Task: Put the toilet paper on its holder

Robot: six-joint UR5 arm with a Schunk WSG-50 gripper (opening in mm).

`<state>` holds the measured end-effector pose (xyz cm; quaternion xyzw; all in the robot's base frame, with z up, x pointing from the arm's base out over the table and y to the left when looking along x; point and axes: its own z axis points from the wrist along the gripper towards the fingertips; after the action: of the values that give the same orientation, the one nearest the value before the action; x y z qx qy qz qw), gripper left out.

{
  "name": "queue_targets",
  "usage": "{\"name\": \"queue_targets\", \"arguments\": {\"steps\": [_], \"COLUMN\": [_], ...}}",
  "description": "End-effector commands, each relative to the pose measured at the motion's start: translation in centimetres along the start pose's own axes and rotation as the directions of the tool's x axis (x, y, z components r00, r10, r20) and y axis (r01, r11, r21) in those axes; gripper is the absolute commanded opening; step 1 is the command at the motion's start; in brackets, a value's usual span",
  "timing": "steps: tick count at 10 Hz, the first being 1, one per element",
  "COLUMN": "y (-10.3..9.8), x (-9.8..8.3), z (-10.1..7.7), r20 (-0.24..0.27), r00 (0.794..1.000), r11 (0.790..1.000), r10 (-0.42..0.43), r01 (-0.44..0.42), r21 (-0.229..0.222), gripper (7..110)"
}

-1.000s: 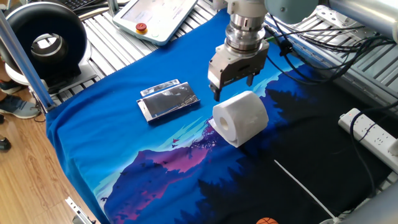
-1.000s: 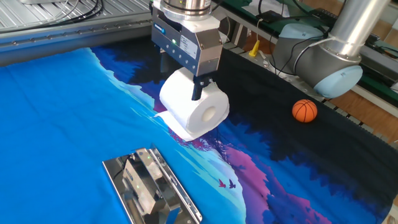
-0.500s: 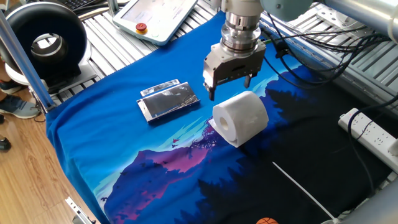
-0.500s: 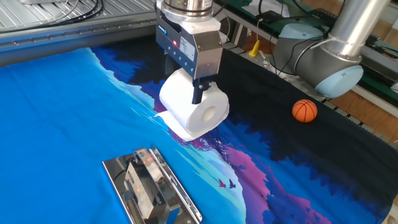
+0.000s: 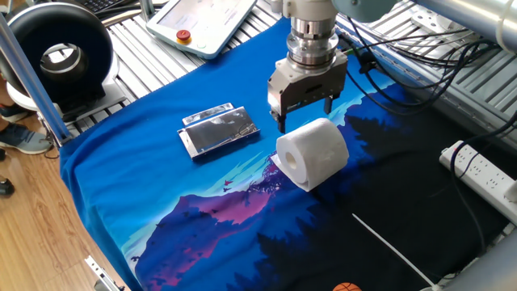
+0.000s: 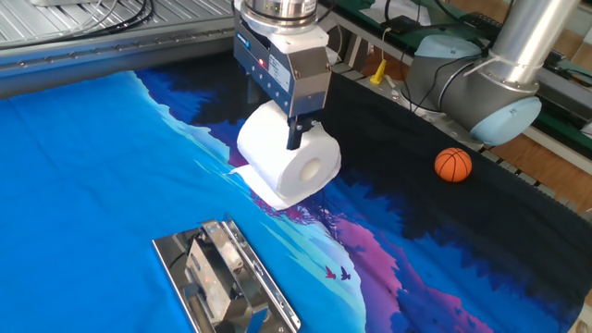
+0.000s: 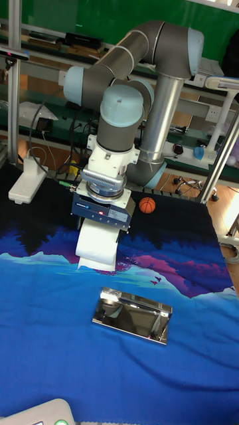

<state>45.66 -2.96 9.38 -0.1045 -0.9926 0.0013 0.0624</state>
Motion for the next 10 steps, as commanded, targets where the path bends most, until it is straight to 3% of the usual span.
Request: {"name": "queue_targets", "arguments": {"steps": [1,7,9,10], "y": [0.6,2.0,0.1,-0.1], "x": [-0.3,-0.1,-0.2,-0.2], "z": [0.0,0.6,1.1,0.9], "r20": [0.014,-0.012,-0.024,-0.025], "r00": [0.999,0.995,0.992,0.992], "r11": [0.998,0.992,0.992,0.992], "r10": [-0.051,-0.098,-0.123,-0.127], "r01": [0.051,0.097,0.123,0.127], "r21": [-0.033,-0.081,-0.016,-0.010], "gripper": [110,110,110,110]}}
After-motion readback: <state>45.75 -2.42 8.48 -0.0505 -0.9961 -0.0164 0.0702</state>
